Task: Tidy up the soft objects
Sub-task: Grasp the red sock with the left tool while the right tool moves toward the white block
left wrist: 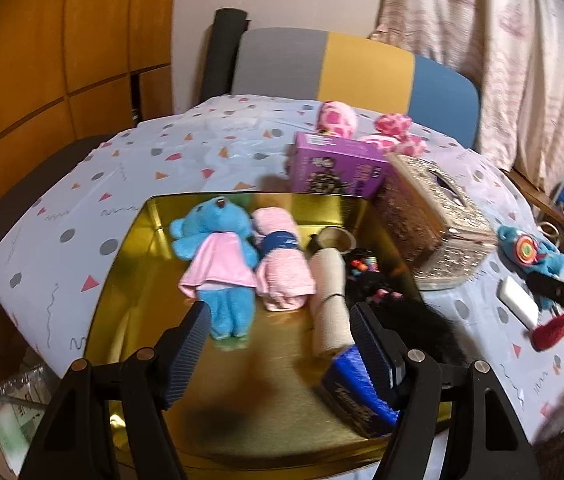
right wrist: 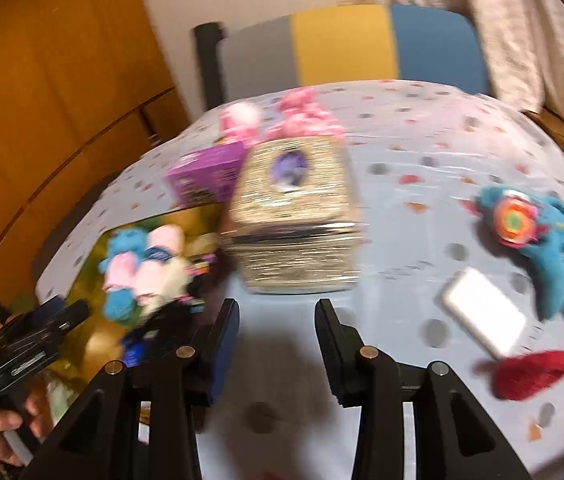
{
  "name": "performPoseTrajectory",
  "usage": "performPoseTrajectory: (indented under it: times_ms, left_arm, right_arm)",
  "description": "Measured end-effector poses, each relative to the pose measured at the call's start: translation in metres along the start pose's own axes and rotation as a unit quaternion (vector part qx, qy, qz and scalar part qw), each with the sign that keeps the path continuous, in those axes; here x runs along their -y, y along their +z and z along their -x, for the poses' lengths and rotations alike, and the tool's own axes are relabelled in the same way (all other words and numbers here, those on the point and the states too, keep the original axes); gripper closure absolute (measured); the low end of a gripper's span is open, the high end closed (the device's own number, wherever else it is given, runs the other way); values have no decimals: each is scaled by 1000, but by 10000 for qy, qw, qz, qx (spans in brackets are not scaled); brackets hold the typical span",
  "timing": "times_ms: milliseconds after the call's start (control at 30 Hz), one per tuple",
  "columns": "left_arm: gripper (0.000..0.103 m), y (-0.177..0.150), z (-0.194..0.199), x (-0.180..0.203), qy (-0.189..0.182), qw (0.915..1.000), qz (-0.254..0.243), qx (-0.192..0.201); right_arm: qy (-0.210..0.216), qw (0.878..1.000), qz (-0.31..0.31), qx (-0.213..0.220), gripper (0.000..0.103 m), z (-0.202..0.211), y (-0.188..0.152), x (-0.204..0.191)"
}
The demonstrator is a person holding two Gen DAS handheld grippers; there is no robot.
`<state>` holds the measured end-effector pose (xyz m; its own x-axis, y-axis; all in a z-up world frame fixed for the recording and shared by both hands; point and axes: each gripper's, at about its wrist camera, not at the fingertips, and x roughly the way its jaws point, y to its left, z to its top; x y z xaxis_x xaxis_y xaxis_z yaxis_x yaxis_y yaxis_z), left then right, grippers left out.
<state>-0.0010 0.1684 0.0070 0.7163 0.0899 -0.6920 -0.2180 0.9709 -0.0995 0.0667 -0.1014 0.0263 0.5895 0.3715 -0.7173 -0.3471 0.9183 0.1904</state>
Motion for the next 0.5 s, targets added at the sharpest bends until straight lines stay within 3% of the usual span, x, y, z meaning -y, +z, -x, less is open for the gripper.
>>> performPoseTrajectory:
  times_ms: [233,500]
  left_arm:
    - [31,-1,8,32,-258,9985,-489,45]
    - [31,-1,9,79,-693,9915,-1097,-23]
  right_arm:
    - [-746,9927,-866,399,64,32,2,81]
    - [-1371,9704,-1831,779,62,76,-15,155]
